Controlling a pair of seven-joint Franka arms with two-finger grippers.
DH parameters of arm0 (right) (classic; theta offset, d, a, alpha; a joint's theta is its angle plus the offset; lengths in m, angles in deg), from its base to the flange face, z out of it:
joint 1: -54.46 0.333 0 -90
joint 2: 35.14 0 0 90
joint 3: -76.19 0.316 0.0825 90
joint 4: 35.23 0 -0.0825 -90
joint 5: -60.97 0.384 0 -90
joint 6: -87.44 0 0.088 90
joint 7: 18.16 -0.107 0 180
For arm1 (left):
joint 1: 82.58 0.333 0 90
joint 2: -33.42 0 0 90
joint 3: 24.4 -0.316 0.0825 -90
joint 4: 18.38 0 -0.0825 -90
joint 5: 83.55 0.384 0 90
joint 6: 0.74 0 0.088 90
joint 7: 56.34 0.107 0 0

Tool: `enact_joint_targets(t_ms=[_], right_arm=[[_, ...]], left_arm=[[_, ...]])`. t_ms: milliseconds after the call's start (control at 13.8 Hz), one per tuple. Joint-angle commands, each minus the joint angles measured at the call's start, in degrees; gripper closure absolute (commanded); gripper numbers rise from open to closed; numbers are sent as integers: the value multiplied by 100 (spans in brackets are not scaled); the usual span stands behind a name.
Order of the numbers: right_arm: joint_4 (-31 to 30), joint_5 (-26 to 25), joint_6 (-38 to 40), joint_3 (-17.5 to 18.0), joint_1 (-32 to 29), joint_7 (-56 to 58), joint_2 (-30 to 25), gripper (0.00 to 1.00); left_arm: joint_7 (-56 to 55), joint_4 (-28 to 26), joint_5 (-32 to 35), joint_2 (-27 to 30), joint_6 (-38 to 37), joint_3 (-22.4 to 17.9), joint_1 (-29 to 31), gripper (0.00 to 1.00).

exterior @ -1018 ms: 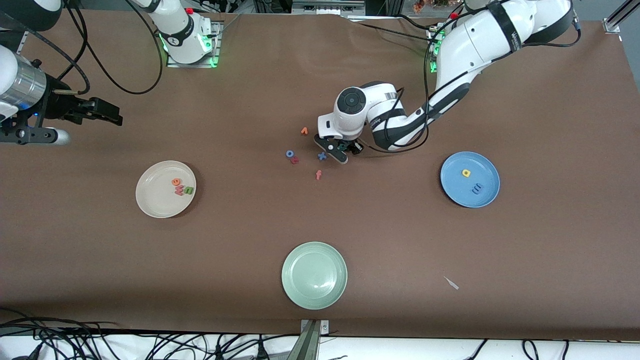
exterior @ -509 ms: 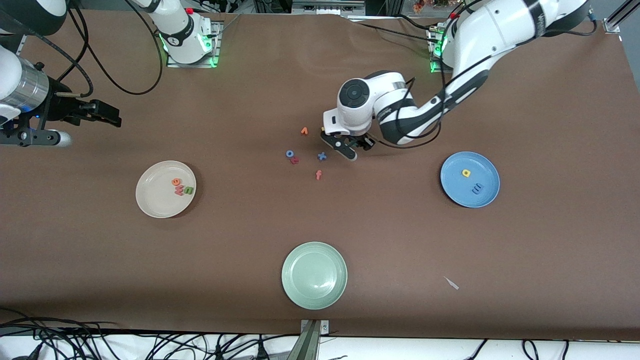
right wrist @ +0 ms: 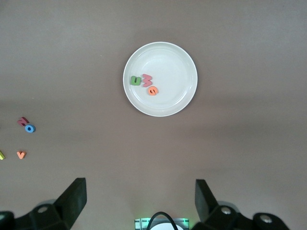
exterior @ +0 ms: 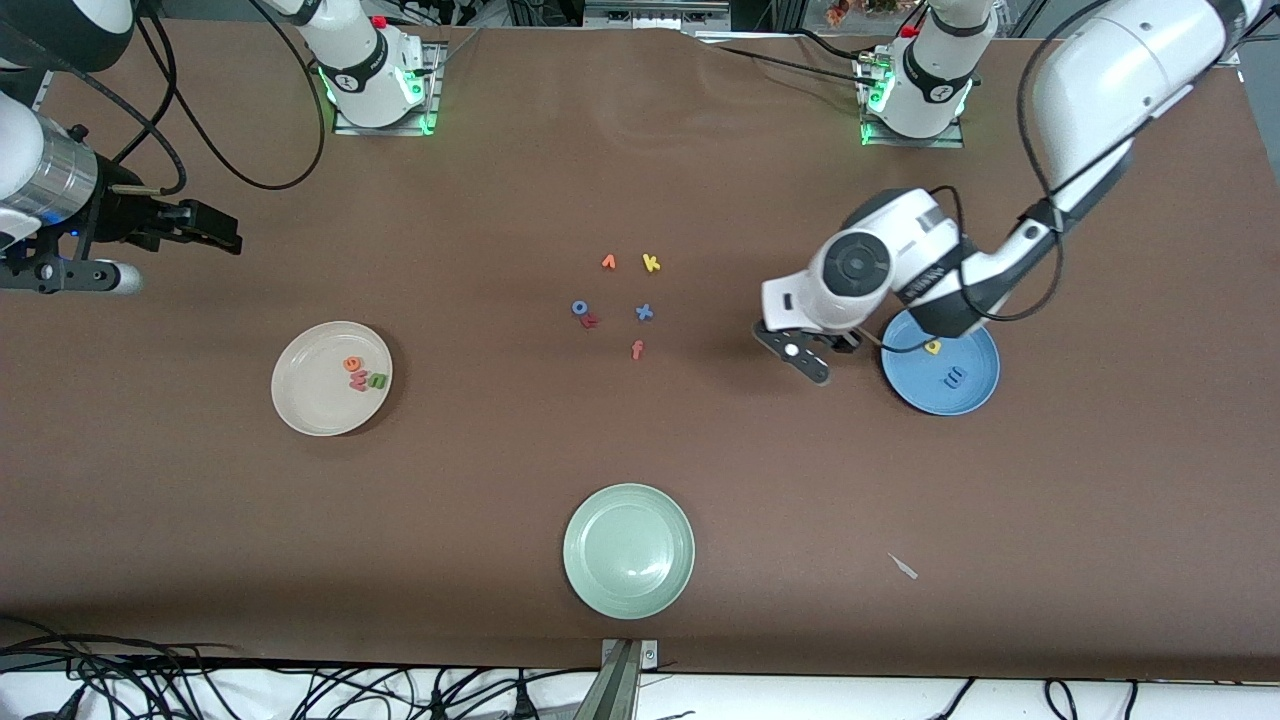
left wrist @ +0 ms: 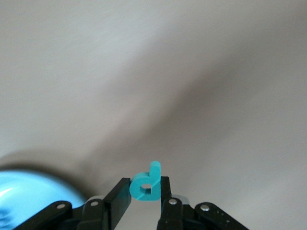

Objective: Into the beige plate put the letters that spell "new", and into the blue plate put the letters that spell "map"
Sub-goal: 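Carry the teal d to the blue plate and release it with the left gripper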

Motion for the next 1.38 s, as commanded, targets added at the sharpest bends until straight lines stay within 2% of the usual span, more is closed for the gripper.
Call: enact_joint_targets(t_ms=[0,291,581,872,945,1018,1090,1308], right_arm=[[112,-80,57,18,7,-10,36,0],[112,-80,57,27,7,-18,36,0],[112,-80,57,27,16,-18,36,0],[111,-80,57,27,16,-18,36,0],[112,-80,57,27,16,-18,36,0],[103,-72,57,27,16,-27,36,0],[111,-71,57,27,16,-27,36,0],[112,-71,57,27,16,-18,36,0]], left_arm=[[1058,473,-214,33,-609,106,468,87],[2009,570,-241,-10,-707,-69,1198,87],[2142,536,-258,-141,-699,-509,1296,87],[2142,518,-258,-345,-663,-632,1314,75],[2151,535,-258,-344,-663,-641,1340,60],[2142,544,-258,-344,-663,-641,1392,10],[2151,562,-258,-301,-663,-624,1428,0],[2134,789,-503,-187,-777,-466,1507,0]])
